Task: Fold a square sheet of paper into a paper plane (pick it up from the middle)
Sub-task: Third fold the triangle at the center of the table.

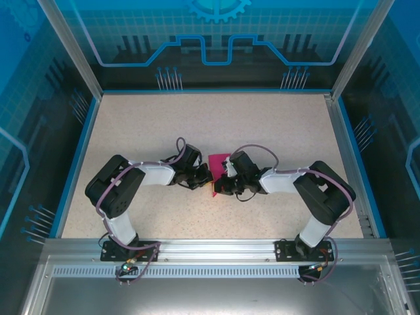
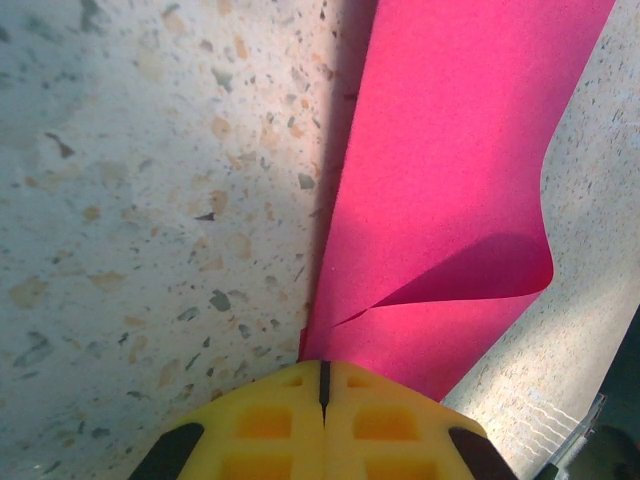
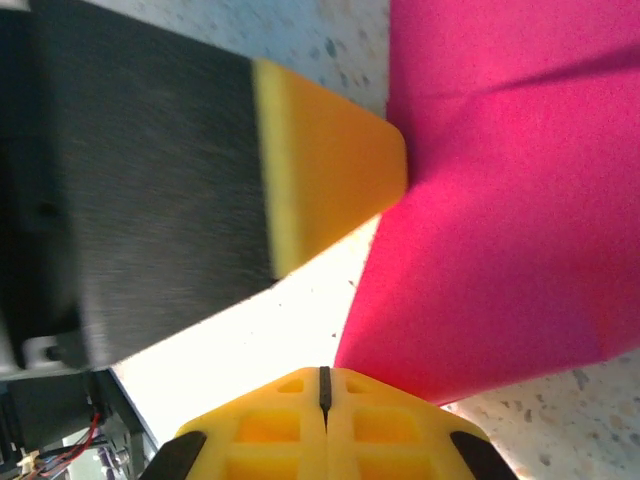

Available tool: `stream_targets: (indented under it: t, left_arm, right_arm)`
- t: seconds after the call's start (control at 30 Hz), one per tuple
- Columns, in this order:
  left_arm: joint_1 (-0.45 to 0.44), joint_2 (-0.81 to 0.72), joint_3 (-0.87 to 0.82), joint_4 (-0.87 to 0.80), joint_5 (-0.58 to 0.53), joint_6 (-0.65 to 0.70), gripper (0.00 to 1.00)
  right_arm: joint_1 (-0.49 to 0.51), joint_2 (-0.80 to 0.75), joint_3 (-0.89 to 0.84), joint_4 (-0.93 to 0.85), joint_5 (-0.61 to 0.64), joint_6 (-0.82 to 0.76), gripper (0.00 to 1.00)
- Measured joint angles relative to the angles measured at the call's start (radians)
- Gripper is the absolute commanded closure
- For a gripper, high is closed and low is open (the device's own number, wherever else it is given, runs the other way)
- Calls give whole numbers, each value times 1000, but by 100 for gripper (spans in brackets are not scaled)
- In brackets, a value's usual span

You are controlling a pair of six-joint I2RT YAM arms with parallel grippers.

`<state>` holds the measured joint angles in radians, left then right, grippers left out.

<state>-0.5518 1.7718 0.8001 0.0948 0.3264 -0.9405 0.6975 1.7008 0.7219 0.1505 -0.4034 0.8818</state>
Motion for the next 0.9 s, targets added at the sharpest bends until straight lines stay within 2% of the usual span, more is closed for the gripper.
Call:
stream_targets:
  t: [0.9]
  left_arm:
    - [0, 0, 0, -2, 0, 0, 100]
  right_arm:
    - [23, 31, 4, -19, 11, -25, 100]
